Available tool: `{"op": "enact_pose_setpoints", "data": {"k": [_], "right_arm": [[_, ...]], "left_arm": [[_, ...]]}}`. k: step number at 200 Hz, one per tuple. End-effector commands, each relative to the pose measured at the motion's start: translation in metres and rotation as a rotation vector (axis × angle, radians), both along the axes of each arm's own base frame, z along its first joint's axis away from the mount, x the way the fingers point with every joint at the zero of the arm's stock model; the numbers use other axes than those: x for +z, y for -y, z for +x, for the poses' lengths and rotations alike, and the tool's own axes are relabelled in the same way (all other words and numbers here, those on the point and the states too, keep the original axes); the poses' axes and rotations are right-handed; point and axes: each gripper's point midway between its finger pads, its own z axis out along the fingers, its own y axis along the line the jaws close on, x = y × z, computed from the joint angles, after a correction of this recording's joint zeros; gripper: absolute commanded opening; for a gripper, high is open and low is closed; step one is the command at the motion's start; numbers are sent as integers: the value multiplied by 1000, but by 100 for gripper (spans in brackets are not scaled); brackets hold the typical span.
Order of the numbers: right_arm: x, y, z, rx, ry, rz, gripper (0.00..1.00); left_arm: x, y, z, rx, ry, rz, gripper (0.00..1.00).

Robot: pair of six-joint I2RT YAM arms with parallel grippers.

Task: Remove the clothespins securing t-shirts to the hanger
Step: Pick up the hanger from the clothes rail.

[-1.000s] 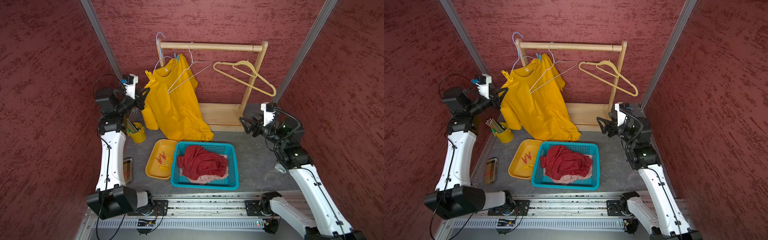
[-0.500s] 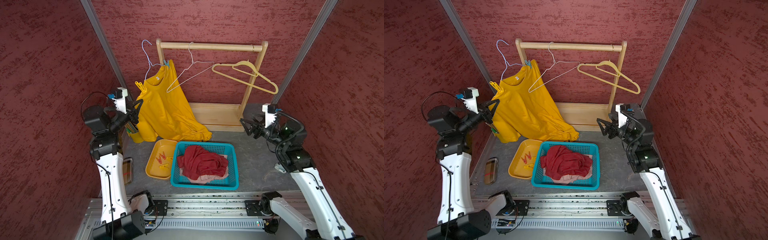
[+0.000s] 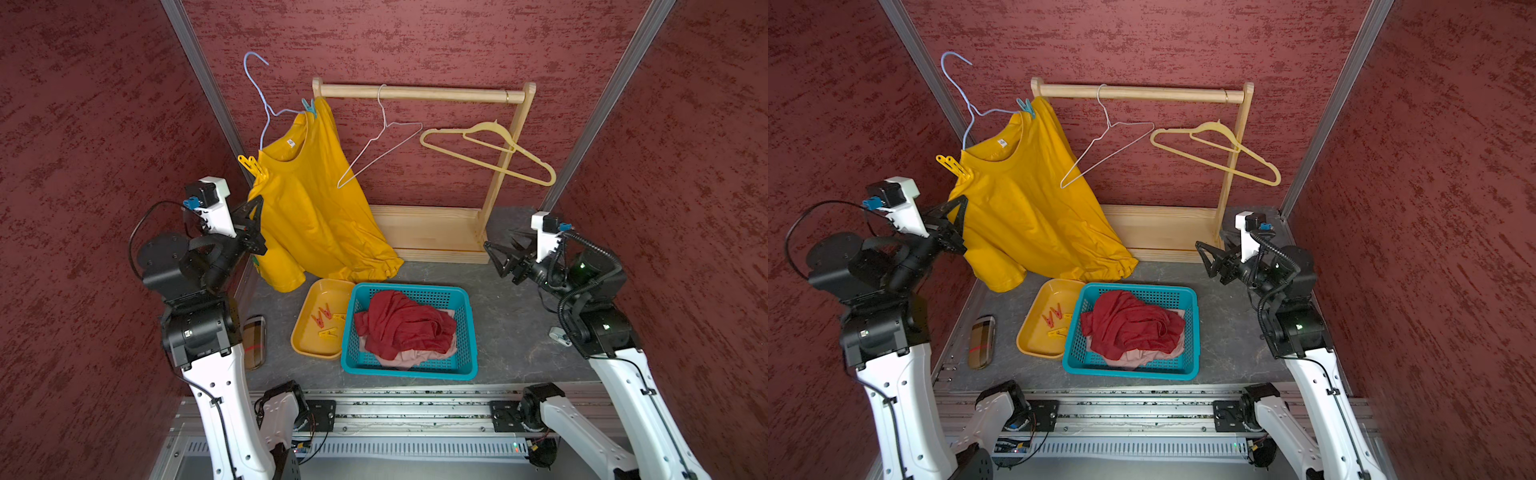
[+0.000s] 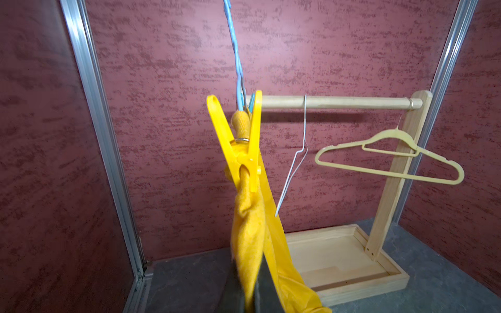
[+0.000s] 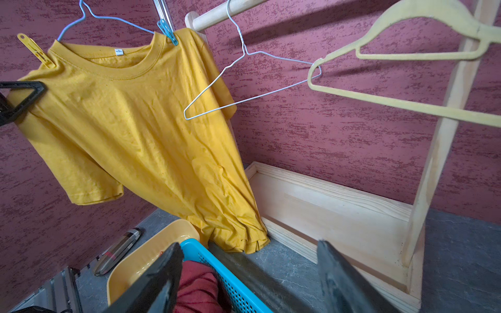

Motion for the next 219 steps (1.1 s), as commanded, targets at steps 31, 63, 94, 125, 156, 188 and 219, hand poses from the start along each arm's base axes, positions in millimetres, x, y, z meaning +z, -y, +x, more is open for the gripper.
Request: {"op": "enact_pose_setpoints", "data": {"k": [31, 63, 94, 125, 156, 188, 219], "right_arm": [[16, 1, -15, 12, 38, 11, 80], [22, 1, -20, 14, 49, 17, 80], [29, 2, -24, 14, 58, 19, 80], [37, 2, -29, 17, 75, 29, 80], [44, 2, -36, 26, 88, 42, 80], [48, 3, -39, 25, 92, 46, 80], [54, 4, -43, 20, 102, 46, 80]], "left_arm": [[95, 7, -47, 78, 238, 78, 0], [127, 22, -68, 58, 301, 141, 0], [151, 47, -96, -5, 363, 212, 0], [164, 78, -129, -136, 415, 265, 0], [166, 103, -157, -257, 454, 304, 0], [166, 117, -175, -332, 479, 341, 0], [163, 128, -183, -418, 489, 367, 0]]}}
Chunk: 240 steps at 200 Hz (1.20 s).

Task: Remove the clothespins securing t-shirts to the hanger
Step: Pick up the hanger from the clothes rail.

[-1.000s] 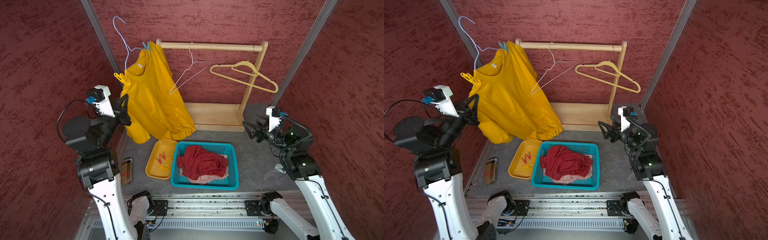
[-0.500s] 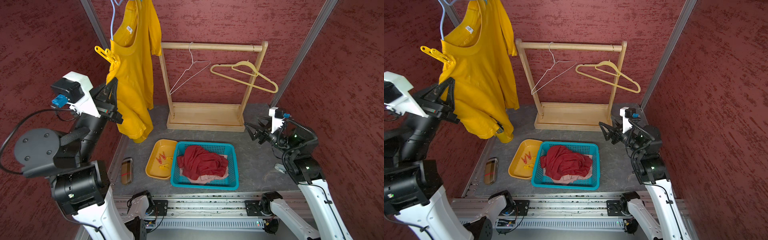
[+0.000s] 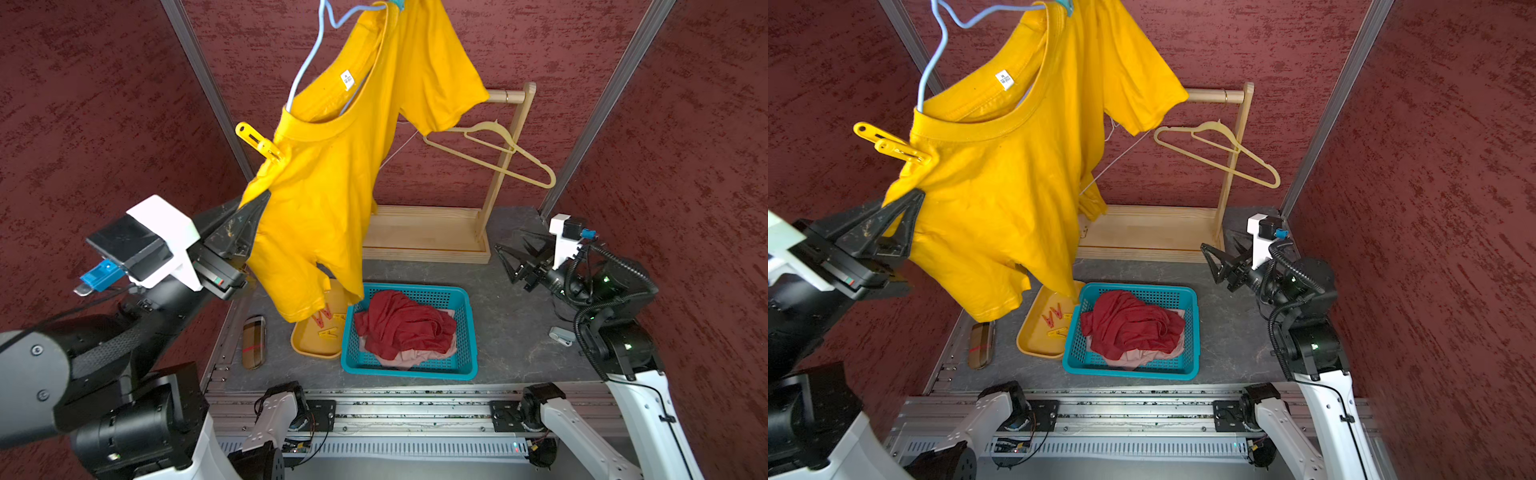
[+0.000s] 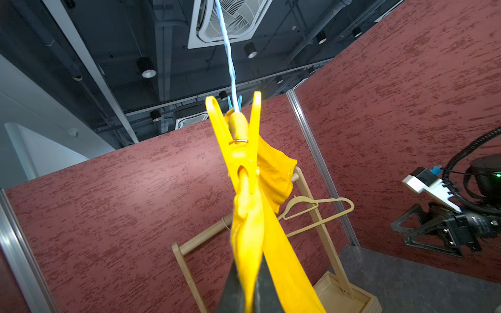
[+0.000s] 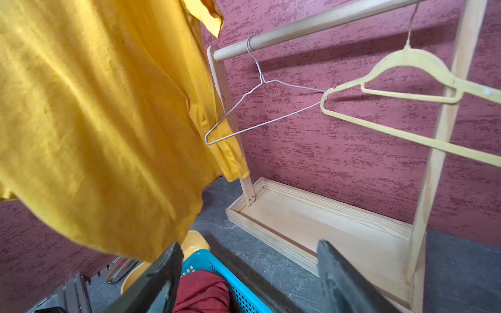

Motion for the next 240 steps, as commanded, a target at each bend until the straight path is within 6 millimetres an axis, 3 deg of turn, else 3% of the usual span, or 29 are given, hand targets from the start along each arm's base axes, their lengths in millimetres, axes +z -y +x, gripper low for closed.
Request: {"op": "enact_pose_setpoints", "data": {"k": [1, 52, 98, 143, 185, 217, 240], "right_arm": [[17, 0, -11, 11, 31, 13, 80], [25, 6, -20, -18, 54, -3, 80], [36, 10, -33, -38, 101, -31, 81], [56, 8, -54, -9, 162, -74, 81], [88, 9, -69, 1, 235, -75, 81], [113, 8, -61, -1, 262, -62, 81], [125, 3, -44, 17, 255, -57, 81]], "left_arm": [[3, 13, -17, -65, 52, 62, 0], [-10, 27, -6, -242, -14, 123, 0], [-28, 33, 42, -476, -159, 101, 0], [-75, 46, 93, -595, -295, 107, 0], [-120, 72, 118, -715, -390, 146, 0], [-146, 81, 123, -786, -432, 179, 0], [-154, 74, 126, -780, -445, 177, 0]]}}
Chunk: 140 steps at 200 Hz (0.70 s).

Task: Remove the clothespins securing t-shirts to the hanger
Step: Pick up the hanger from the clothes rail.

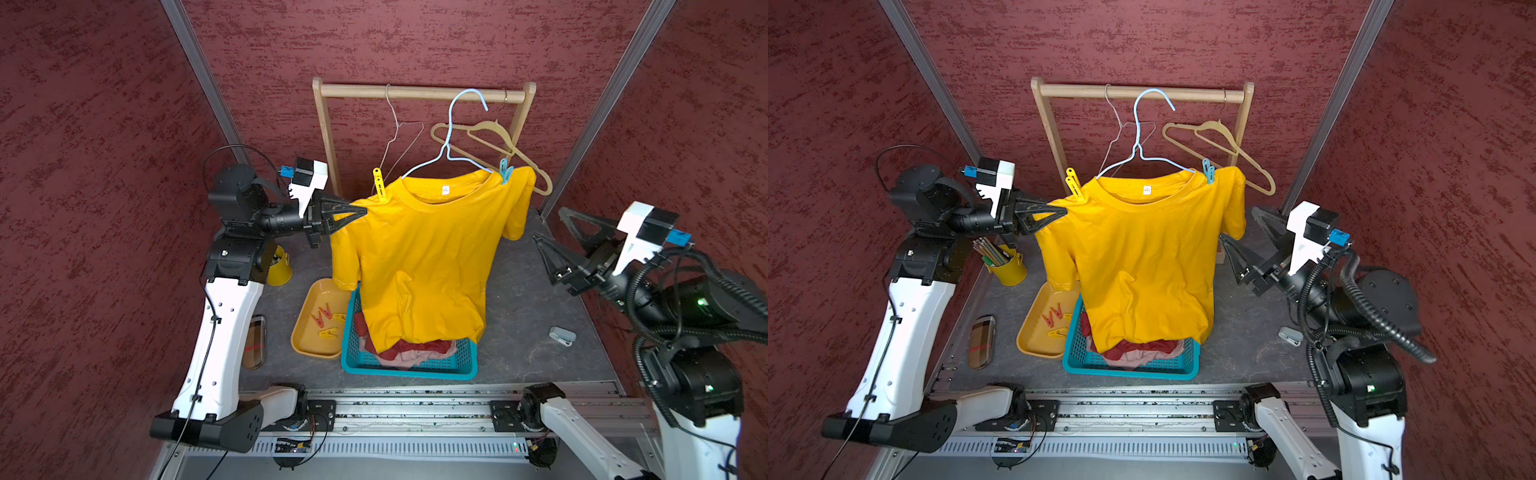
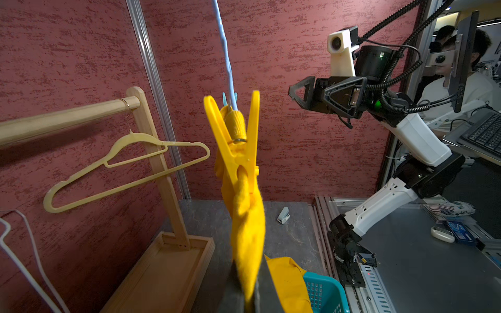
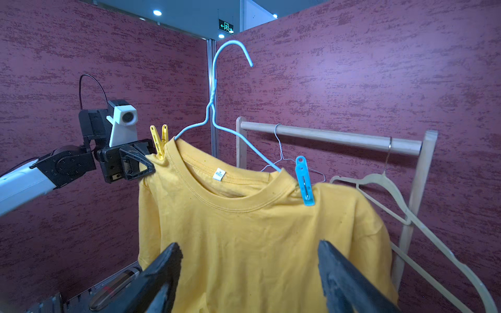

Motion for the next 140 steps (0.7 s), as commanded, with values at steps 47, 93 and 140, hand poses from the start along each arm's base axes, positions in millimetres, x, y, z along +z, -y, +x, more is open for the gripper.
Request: {"op": "enact_pose_setpoints", "data": {"k": [47, 93, 140], "right_arm": [[42, -23, 7, 168, 95, 23, 82], [44, -26, 9, 204, 81, 51, 83], [49, -18, -3, 150, 110, 41, 83]], "left_arm": [[40, -42, -33, 44, 128, 14, 0], [78, -56, -58, 105, 220, 59, 0], [65, -52, -63, 36, 144, 64, 0]]}}
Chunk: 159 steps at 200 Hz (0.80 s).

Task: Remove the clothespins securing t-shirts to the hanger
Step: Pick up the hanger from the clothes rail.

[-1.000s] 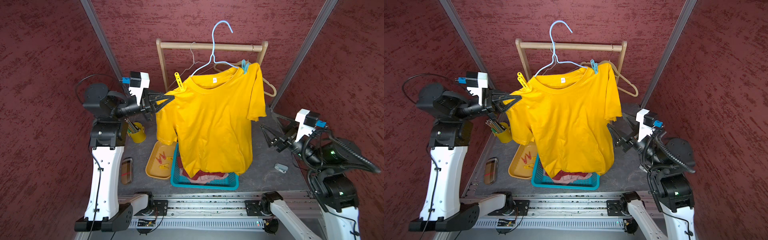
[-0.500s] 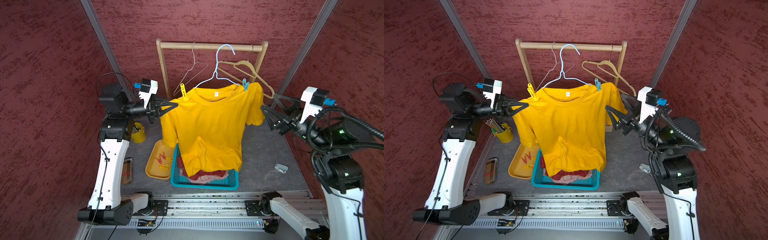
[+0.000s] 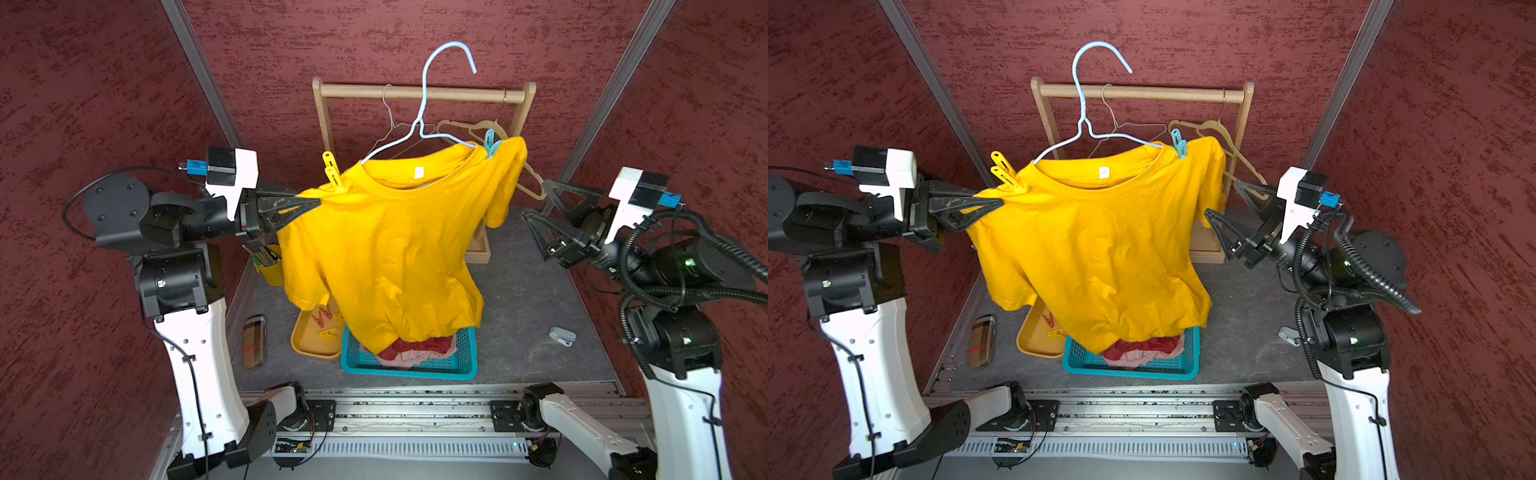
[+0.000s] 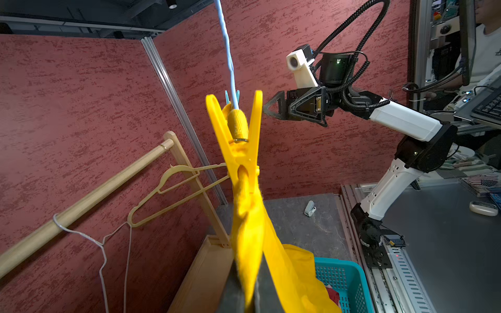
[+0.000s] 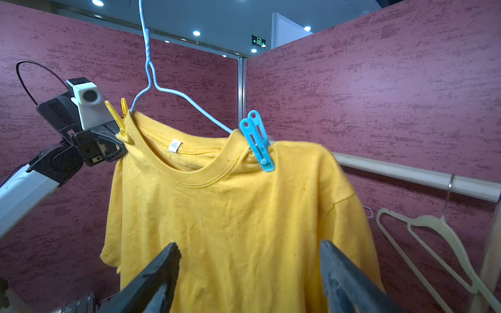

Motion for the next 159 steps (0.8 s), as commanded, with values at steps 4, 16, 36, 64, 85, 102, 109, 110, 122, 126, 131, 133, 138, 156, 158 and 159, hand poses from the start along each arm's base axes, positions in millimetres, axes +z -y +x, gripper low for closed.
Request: {"op": "enact_pose_setpoints", "data": {"k": [4, 16, 36, 64, 85, 102, 109, 110, 122, 126, 131, 133, 138, 156, 158, 159], "right_arm": [[16, 6, -17, -24, 64, 5, 83], [18, 6, -17, -32, 65, 5, 83], [22, 6, -10, -36, 53, 6, 83], [18, -1, 4, 4, 17, -4, 82], [7, -7, 18, 34, -31, -4, 80], [-7, -10, 33, 48, -80, 3, 78], [-12, -11, 37, 55, -89, 6, 78], [-13, -11, 38, 55, -91, 6, 78], [-21, -13, 45, 62, -106, 10, 78], [-24, -14, 48, 63, -114, 11, 78], [-27, -15, 51, 64, -120, 11, 78], [-29, -16, 52, 65, -123, 11, 78], [-32, -17, 55, 69, -133, 12, 78], [-41, -27, 64, 104, -165, 6, 78], [-42, -28, 65, 107, -170, 5, 78], [-42, -29, 66, 109, -172, 5, 78]], "left_arm": [[-21, 3, 1, -66, -94, 3, 0], [-39, 6, 5, -94, -143, -7, 0], [-71, 15, 10, -151, -227, -25, 0], [-111, 26, 19, -205, -342, -45, 0], [-131, 31, 25, -206, -382, -54, 0], [-142, 36, 29, -208, -404, -55, 0], [-146, 38, 31, -205, -411, -55, 0], [-147, 38, 31, -205, -411, -55, 0], [-154, 43, 34, -203, -416, -51, 0], [-156, 44, 35, -203, -416, -50, 0], [-158, 47, 35, -205, -417, -47, 0], [-160, 47, 36, -205, -420, -47, 0], [-162, 49, 37, -207, -422, -44, 0], [-171, 54, 40, -192, -421, -33, 0], [-171, 54, 41, -188, -419, -31, 0], [-172, 55, 41, -186, -416, -30, 0]]}}
